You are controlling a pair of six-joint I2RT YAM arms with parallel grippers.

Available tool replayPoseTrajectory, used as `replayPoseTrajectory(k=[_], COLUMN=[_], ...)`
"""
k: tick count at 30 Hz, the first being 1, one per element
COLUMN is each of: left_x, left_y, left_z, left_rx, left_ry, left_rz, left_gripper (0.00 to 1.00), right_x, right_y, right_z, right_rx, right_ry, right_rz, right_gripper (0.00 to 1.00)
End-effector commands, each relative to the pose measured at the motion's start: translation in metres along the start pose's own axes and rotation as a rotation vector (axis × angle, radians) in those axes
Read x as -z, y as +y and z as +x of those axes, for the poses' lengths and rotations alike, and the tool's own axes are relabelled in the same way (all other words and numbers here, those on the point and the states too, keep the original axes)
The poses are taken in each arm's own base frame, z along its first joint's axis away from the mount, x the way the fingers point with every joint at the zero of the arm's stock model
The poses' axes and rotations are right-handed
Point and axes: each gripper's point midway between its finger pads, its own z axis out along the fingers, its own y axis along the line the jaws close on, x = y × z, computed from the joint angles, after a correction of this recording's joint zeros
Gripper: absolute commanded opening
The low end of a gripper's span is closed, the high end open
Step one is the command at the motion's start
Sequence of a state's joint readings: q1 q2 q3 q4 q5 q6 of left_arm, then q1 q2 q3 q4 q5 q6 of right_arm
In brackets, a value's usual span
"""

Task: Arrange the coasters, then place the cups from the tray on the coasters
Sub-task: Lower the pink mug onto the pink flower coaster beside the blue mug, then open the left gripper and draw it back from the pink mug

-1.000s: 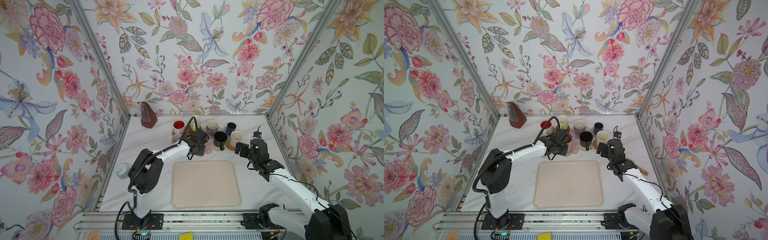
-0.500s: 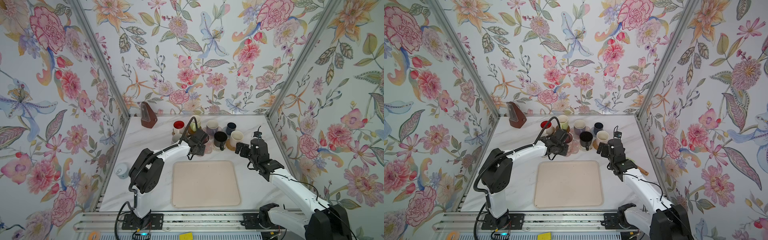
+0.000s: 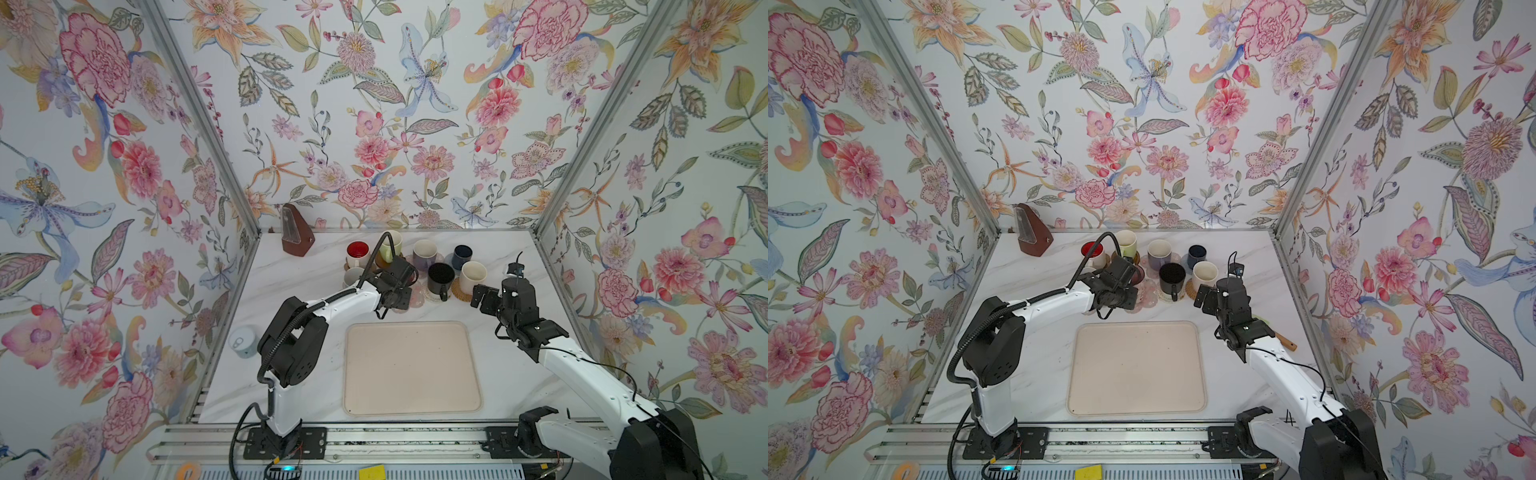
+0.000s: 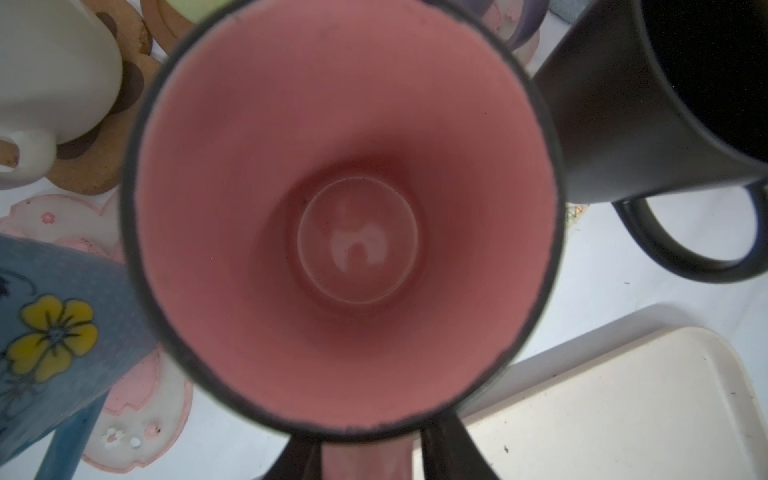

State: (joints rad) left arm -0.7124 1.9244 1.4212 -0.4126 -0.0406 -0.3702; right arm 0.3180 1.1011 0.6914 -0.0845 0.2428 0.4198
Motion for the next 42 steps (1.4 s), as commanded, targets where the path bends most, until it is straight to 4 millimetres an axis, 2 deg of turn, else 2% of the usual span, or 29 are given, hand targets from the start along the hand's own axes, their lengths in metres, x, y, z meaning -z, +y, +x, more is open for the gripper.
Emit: replayPoseTrajectory(k=[1, 5, 10, 15, 26, 31, 34, 37, 41, 42], left_x=[0.002, 0.002, 0.007, 0.011, 0.011, 0.021, 0.037, 0.064, 0.108, 0.129], left_y=[0.003, 0.004, 0.004, 0.006, 0.008, 0.011, 0.014, 0.019, 0.037, 0.044], left_z=[-0.014, -0.014, -0.016, -0.018, -0.016, -0.023, -0.032, -0.045, -0.059, -0.062], left_rx=[0.019, 0.022, 0.024, 0.024, 0.029, 0.02, 0.014, 0.006, 0.0, 0.003], left_ry=[-0.036, -0.035, -0.053, -0.064, -0.069, -0.097, -0.149, -0.24, -0.394, -0.461], left_rz=[-0.011, -0.013, -0.008, -0.017, -0.021, -0.033, -0.04, -0.043, -0.098, -0.115], left_gripper=[0.42, 0.54, 0.79, 0.97, 0.99, 0.99, 0.99, 0.99, 0.99, 0.99], right_x=[-0.001, -0.001, -0.001, -0.003, -0.004, -0.004, -0.004, -0.003, -0.001, -0.001], right_y=[-0.002, -0.002, -0.001, 0.001, 0.003, 0.001, -0.002, -0.009, -0.02, -0.023], right_z=[0.002, 0.002, 0.0, -0.001, -0.001, -0.001, 0.0, 0.0, 0.002, 0.003], right_rx=[-0.003, -0.003, -0.005, -0.007, -0.008, -0.006, 0.003, 0.01, 0.019, 0.021], right_ry=[0.005, 0.006, 0.003, 0.004, 0.006, 0.008, 0.01, 0.004, -0.001, -0.002], right_rz=[0.0, 0.0, -0.003, -0.007, -0.011, -0.004, 0.009, 0.037, 0.074, 0.084], right_gripper=[0.99, 0.99, 0.99, 0.99, 0.99, 0.99, 0.99, 0.99, 0.99, 0.99])
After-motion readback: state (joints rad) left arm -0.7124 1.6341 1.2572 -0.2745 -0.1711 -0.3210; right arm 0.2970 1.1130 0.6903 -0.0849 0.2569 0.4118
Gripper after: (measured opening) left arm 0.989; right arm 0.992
